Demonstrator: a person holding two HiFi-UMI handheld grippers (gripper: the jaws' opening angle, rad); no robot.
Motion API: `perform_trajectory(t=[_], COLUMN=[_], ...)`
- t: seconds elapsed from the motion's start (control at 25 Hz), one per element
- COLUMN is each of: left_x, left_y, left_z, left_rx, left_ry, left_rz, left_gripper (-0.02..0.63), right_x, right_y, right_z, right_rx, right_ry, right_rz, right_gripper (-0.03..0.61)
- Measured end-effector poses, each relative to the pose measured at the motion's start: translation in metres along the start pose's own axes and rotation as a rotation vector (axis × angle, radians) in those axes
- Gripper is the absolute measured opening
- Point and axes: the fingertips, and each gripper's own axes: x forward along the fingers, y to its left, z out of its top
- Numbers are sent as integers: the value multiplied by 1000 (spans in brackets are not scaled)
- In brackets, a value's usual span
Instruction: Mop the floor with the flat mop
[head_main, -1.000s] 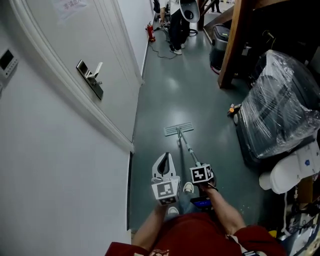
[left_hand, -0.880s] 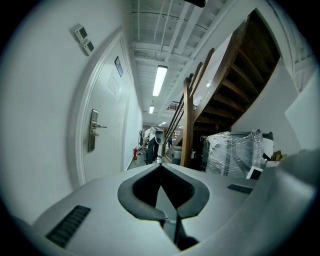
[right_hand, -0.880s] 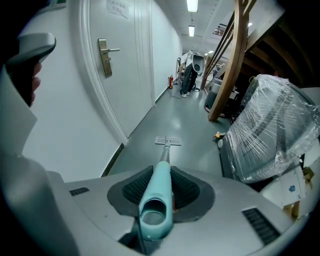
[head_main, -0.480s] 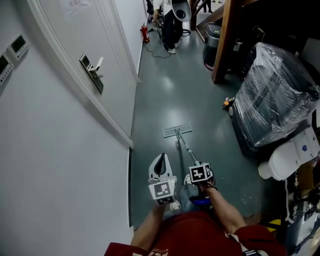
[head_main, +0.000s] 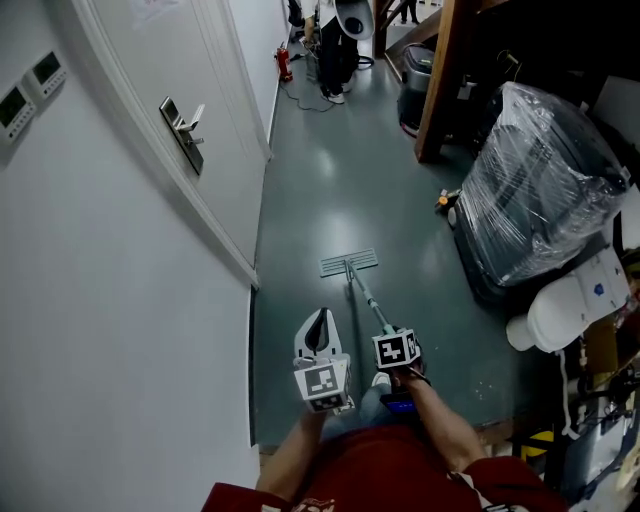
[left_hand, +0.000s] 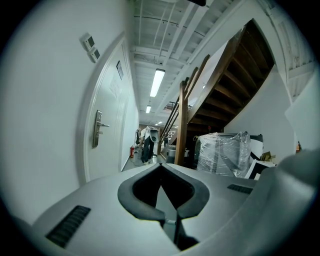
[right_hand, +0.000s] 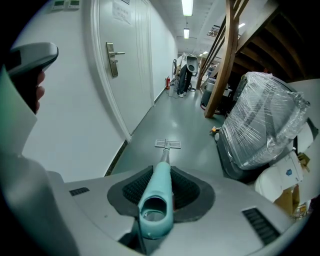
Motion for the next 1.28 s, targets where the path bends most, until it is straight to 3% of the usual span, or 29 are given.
perform_trajectory(t=[0.72,1.28], left_x=[-27,-35], left_y=[-68,-35], left_z=[1,6], left_rx=[10,-7], left_ry=[3,-18], left_rz=[49,96], left_gripper=[15,15], right_x=[-24,-26], right_y=[-42,-20], right_z=[-46,-35], right_rx=[-26,-47], right_ry=[-6,-10], right_rz=[36,19], right_gripper=[118,118])
